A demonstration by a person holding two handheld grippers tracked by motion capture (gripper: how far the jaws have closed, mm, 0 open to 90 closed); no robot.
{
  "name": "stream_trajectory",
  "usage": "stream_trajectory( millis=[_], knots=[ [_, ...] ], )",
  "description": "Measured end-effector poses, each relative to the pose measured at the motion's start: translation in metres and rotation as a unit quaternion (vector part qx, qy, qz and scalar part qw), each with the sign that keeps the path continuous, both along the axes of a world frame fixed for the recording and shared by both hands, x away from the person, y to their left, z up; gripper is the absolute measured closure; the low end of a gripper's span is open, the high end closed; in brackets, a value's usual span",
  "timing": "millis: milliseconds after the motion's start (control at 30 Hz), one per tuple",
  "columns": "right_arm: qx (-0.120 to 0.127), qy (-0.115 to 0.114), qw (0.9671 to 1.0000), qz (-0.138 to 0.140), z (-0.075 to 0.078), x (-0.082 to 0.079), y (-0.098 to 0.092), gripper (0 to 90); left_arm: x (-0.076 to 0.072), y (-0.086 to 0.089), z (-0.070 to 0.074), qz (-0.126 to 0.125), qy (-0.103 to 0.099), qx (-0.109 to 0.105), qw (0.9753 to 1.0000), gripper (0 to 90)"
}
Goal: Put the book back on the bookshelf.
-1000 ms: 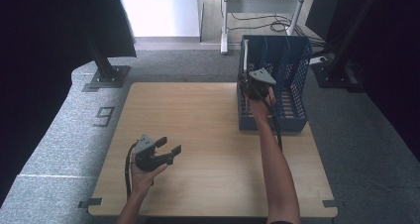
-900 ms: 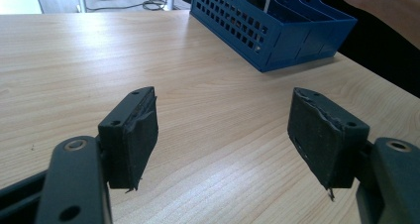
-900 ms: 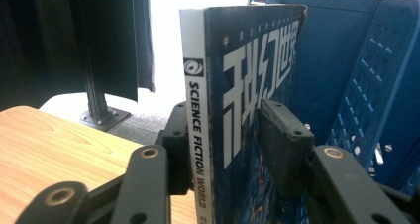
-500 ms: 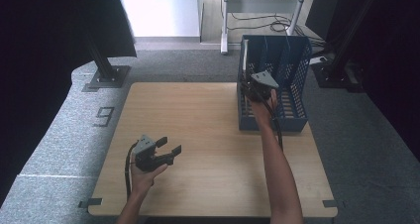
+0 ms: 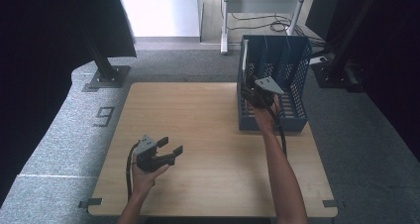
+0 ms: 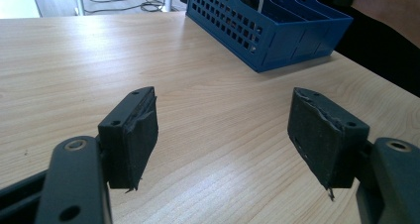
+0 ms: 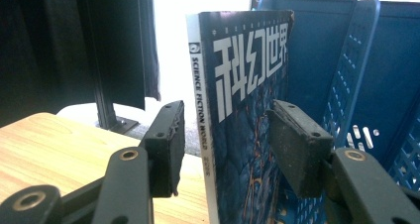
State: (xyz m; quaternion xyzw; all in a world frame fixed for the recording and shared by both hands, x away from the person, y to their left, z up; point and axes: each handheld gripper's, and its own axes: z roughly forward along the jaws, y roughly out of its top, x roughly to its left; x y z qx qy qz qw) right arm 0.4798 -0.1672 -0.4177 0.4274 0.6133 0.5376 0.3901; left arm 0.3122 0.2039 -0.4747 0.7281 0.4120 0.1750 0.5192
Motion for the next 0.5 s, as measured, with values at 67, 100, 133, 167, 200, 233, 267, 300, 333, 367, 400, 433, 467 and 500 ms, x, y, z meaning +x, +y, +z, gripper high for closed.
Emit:
stream_trajectory(
  millis=[67, 100, 133, 167, 200, 233, 267, 300, 333, 367, 400, 433, 467, 500],
  knots=[
    [0.003, -0.001, 1.0000, 0.003, 0.000, -0.003, -0.001, 47.9, 0.000, -0.001, 0.000, -0.001, 0.001, -0.001, 1.0000, 27.8],
    [0.003, -0.001, 1.0000, 0.004, 0.000, -0.005, -0.001, 48.0, 0.000, -0.001, -0.001, 0.000, 0.001, 0.000, 1.0000, 27.7],
    [0.004, 0.000, 1.0000, 0.006, -0.001, -0.006, -0.001, 48.0, 0.000, -0.002, -0.001, -0.002, 0.001, 0.001, 1.0000, 27.8],
    [0.004, 0.002, 1.0000, 0.007, -0.001, -0.007, -0.002, 48.0, 0.000, -0.002, -0.001, -0.002, 0.001, 0.001, 1.0000, 27.8],
    [0.004, 0.004, 0.9999, 0.008, -0.001, -0.008, -0.002, 48.0, 0.000, -0.002, -0.001, -0.002, 0.001, 0.001, 1.0000, 27.8],
    [0.005, 0.007, 0.9999, 0.010, -0.001, -0.009, -0.003, 47.9, 0.000, -0.003, -0.001, -0.003, 0.001, 0.002, 1.0000, 27.7],
    [0.006, 0.009, 0.9999, 0.011, -0.001, -0.009, -0.003, 47.9, 0.000, -0.003, -0.001, -0.003, 0.001, 0.002, 1.0000, 27.8],
    [0.007, 0.008, 0.9999, 0.012, -0.001, -0.010, -0.003, 47.9, 0.001, -0.003, -0.001, -0.004, 0.002, 0.003, 1.0000, 27.8],
    [0.008, 0.005, 0.9999, 0.014, -0.001, -0.011, -0.004, 48.1, 0.001, -0.003, -0.001, -0.004, 0.002, 0.003, 1.0000, 27.7],
    [0.010, 0.005, 0.9998, 0.015, -0.001, -0.012, -0.004, 48.1, 0.001, -0.004, -0.001, -0.005, 0.003, 0.003, 1.0000, 27.7],
    [0.011, 0.006, 0.9998, 0.017, -0.002, -0.013, -0.005, 48.1, 0.001, -0.004, -0.002, -0.004, 0.003, 0.003, 1.0000, 27.7],
    [0.010, 0.008, 0.9997, 0.019, -0.002, -0.014, -0.005, 48.0, 0.001, -0.004, -0.002, -0.005, 0.003, 0.003, 1.0000, 27.8],
    [0.011, 0.009, 0.9997, 0.020, -0.003, -0.015, -0.006, 48.1, 0.001, -0.004, -0.002, -0.005, 0.003, 0.003, 1.0000, 27.8],
    [0.012, 0.009, 0.9997, 0.020, -0.004, -0.016, -0.007, 48.1, 0.001, -0.004, -0.002, -0.005, 0.003, 0.003, 1.0000, 27.8]
  ],
)
